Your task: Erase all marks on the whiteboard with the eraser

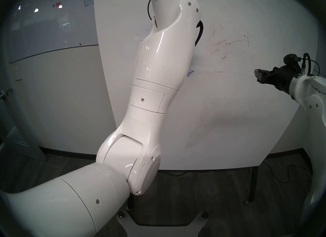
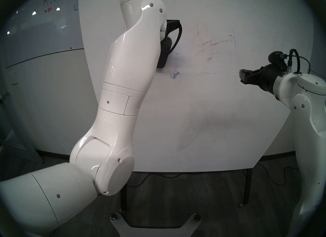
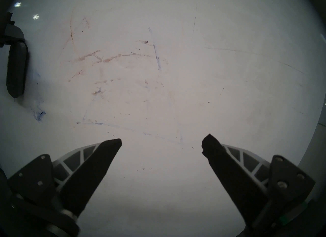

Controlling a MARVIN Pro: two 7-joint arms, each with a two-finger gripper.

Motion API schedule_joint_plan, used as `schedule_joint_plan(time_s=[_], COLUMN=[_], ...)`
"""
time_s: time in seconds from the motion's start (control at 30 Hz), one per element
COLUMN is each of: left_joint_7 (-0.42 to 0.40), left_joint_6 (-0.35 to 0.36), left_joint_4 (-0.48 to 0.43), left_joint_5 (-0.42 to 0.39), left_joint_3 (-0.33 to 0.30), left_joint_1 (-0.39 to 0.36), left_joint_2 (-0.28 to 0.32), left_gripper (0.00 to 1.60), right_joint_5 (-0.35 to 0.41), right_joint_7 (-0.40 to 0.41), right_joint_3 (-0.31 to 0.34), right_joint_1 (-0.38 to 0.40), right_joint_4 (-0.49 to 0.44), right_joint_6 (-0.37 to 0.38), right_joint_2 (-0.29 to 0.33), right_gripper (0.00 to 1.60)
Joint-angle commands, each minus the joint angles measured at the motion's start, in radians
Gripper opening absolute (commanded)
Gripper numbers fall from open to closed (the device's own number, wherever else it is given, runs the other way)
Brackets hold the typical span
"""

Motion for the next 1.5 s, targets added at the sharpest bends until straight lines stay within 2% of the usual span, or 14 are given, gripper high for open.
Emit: schedule_joint_plan(time_s=[0.0, 0.03, 0.07, 0.1, 0.3, 0.47, 0.73, 0.8, 1.0, 1.17, 1.27, 1.47], left_joint_7=[0.067, 0.068, 0.067, 0.066, 0.066, 0.084, 0.094, 0.115, 0.11, 0.1, 0.123, 0.111], left_joint_6=[-0.006, -0.006, -0.006, -0.006, -0.006, -0.006, -0.006, -0.006, -0.006, -0.006, -0.006, -0.006], left_joint_4=[-0.043, -0.046, -0.051, -0.055, -0.094, -0.139, -0.142, -0.134, -0.114, -0.133, -0.143, -0.172], left_joint_5=[0.035, 0.037, 0.041, 0.044, 0.038, 0.001, -0.021, -0.011, 0.073, 0.115, 0.113, 0.204], left_joint_3=[-0.001, -0.001, 0.003, 0.005, 0.027, 0.082, 0.166, 0.202, 0.268, 0.283, 0.288, 0.329], left_joint_1=[-0.058, -0.057, -0.056, -0.055, -0.038, 0.011, 0.09, 0.118, 0.146, 0.182, 0.192, 0.212], left_joint_2=[0.021, 0.019, 0.02, 0.02, 0.008, 0.002, 0.013, 0.025, 0.077, 0.076, 0.07, 0.092], left_gripper=[0.74, 0.84, 1.55, 1.6, 1.6, 1.6, 1.6, 1.6, 1.6, 1.6, 1.6, 1.6], right_joint_5=[-0.002, -0.002, -0.002, -0.002, -0.002, -0.003, -0.002, -0.002, -0.002, -0.002, -0.002, -0.002], right_joint_7=[0.001, 0.001, 0.001, 0.001, 0.001, 0.001, 0.001, 0.001, 0.001, 0.001, 0.001, 0.001], right_joint_3=[0.003, 0.003, 0.003, 0.003, 0.003, 0.003, 0.003, 0.003, 0.003, 0.003, 0.003, 0.003], right_joint_1=[0.009, 0.009, 0.009, 0.009, 0.009, 0.009, 0.009, 0.009, 0.008, 0.009, 0.009, 0.009], right_joint_4=[-0.005, -0.005, -0.005, -0.005, -0.004, -0.004, -0.005, -0.005, -0.005, -0.005, -0.005, -0.005], right_joint_6=[-0.007, -0.007, -0.007, -0.007, -0.007, -0.008, -0.006, -0.006, -0.006, -0.007, -0.007, -0.007], right_joint_2=[0.004, 0.004, 0.004, 0.004, 0.004, 0.004, 0.004, 0.004, 0.004, 0.004, 0.004, 0.004], right_gripper=[1.6, 1.6, 1.6, 1.6, 1.6, 1.6, 1.6, 1.6, 1.6, 1.6, 1.6, 1.6])
